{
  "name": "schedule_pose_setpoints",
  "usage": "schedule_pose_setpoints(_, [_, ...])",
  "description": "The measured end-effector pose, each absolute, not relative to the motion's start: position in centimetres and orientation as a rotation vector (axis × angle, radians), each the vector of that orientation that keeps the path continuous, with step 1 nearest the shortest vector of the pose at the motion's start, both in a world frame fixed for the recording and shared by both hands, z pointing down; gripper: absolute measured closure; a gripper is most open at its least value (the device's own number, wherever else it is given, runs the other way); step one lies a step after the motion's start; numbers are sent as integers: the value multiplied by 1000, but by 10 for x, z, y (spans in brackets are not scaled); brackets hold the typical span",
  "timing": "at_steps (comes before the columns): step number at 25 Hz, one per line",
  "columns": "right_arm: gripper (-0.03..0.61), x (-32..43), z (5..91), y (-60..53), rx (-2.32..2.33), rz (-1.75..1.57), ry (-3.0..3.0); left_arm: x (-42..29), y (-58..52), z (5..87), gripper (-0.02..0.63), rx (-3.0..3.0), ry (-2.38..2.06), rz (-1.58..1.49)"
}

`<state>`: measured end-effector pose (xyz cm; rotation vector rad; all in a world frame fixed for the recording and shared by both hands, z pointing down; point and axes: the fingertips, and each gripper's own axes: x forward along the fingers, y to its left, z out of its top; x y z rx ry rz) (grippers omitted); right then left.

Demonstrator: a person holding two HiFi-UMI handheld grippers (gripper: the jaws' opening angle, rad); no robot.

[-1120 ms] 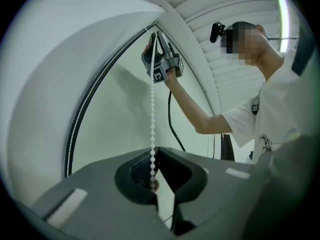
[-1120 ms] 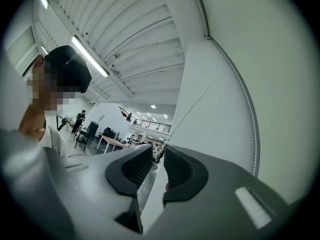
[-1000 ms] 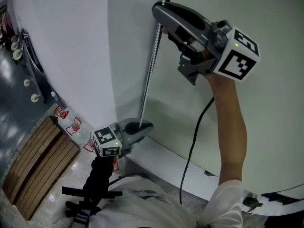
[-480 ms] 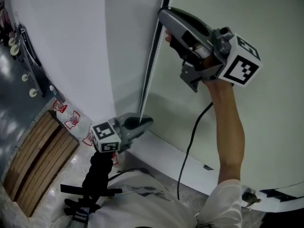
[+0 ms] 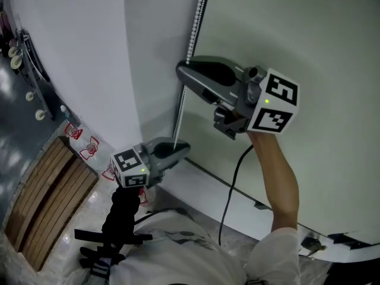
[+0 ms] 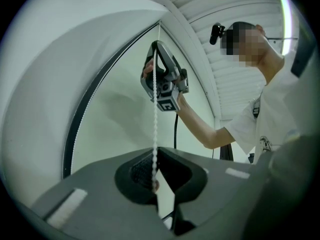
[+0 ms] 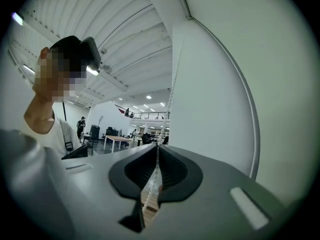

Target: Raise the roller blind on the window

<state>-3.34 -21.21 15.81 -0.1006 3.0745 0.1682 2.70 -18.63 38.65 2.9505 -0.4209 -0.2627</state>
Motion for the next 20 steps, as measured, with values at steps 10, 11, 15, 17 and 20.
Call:
schedule_pose_setpoints(10, [565, -39, 263, -202, -108, 7, 3193, 19, -188, 392, 615, 2938, -444, -259])
schedule_pose_setpoints(11, [565, -39, 270, -201, -107, -8, 3198, 19, -189, 393, 615, 2935, -446, -261])
schedule_pose_setpoints(15, [565, -38, 288, -202, -108, -67, 3222, 19, -192, 391, 615, 2924, -449, -272])
schedule_pose_setpoints(17, [565, -37, 292, -203, -103, -100, 3216, 19, -194, 389, 615, 2923, -448, -278])
schedule_pose_setpoints(20, [560, -34, 286, -204, -128, -90, 3167, 19, -192, 386, 615, 2933, -440, -283])
